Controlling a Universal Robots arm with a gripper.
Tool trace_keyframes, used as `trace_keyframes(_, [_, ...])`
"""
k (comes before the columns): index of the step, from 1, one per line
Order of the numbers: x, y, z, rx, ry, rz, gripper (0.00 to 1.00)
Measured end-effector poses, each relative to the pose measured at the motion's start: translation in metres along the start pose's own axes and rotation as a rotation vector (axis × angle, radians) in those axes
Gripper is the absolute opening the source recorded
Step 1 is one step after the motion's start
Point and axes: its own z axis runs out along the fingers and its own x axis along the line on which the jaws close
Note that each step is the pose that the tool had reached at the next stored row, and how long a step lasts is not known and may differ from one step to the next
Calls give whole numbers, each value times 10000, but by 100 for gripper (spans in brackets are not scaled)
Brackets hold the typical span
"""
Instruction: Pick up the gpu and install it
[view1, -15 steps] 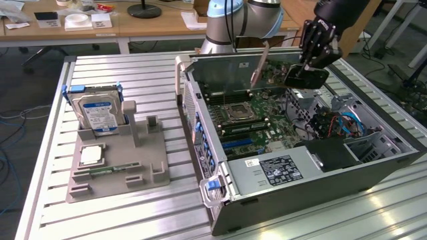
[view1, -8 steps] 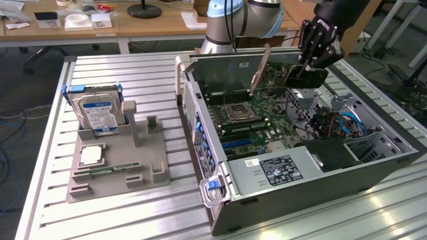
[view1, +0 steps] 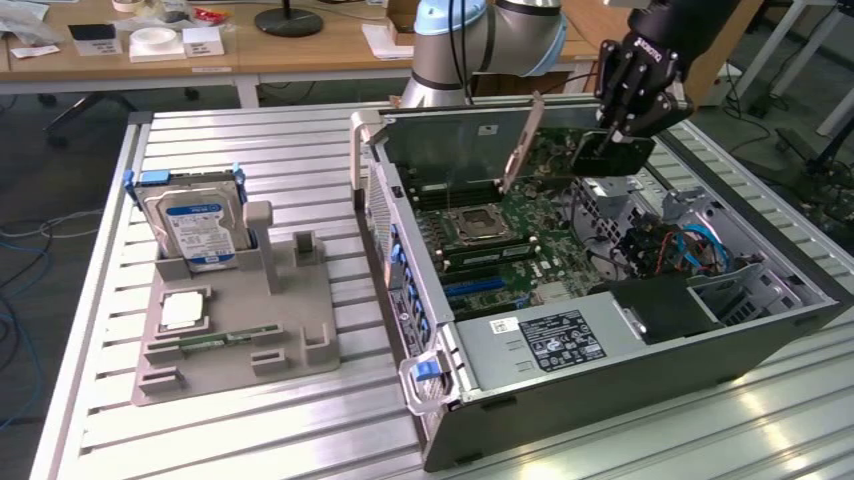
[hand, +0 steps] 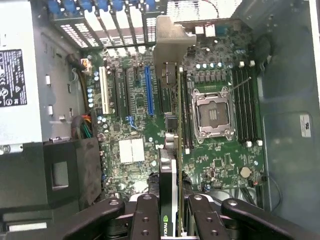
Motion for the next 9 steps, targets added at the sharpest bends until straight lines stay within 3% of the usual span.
trace_keyframes(9, [0, 0, 0, -13, 66, -826, 27])
